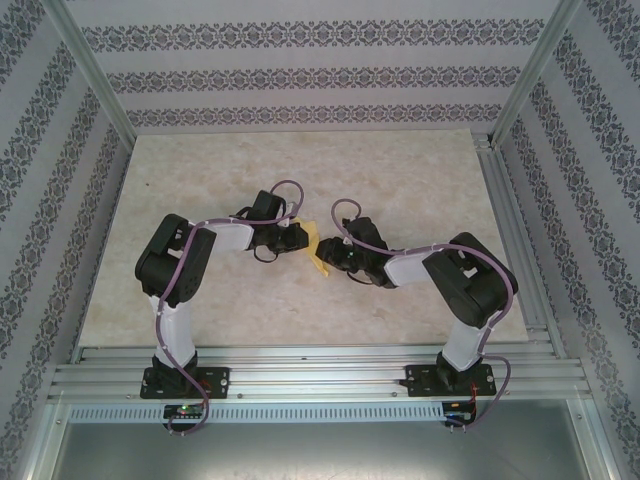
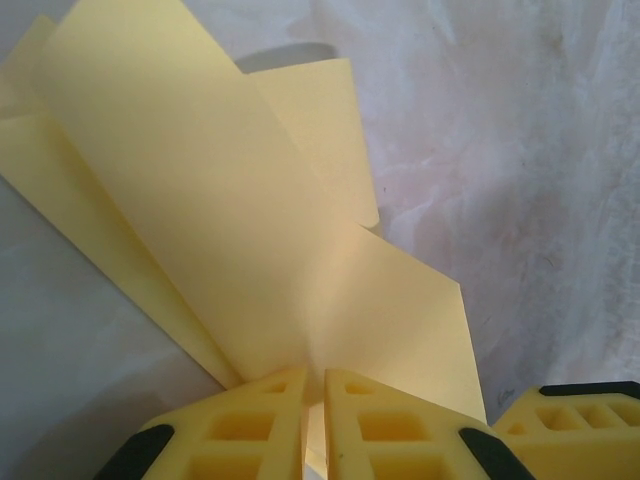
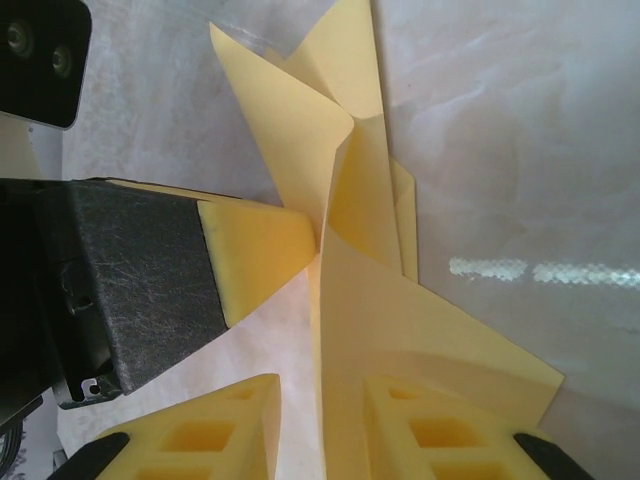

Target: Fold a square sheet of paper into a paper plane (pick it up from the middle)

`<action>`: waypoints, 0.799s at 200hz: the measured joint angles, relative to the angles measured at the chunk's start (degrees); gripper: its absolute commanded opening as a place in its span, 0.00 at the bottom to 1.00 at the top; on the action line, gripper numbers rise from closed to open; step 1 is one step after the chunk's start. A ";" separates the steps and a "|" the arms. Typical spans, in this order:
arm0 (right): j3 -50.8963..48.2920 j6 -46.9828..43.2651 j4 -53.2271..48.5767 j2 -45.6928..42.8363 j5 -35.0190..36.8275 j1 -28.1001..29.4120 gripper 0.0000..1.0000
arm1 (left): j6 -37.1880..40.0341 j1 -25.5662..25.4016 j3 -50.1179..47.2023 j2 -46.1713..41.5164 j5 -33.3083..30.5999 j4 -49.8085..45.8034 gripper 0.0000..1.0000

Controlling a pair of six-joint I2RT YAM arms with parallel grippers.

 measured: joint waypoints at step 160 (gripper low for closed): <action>10.47 -8.81 -20.33 0.92 7.41 4.66 0.30 | -0.90 0.00 -2.97 -2.08 0.33 1.55 0.18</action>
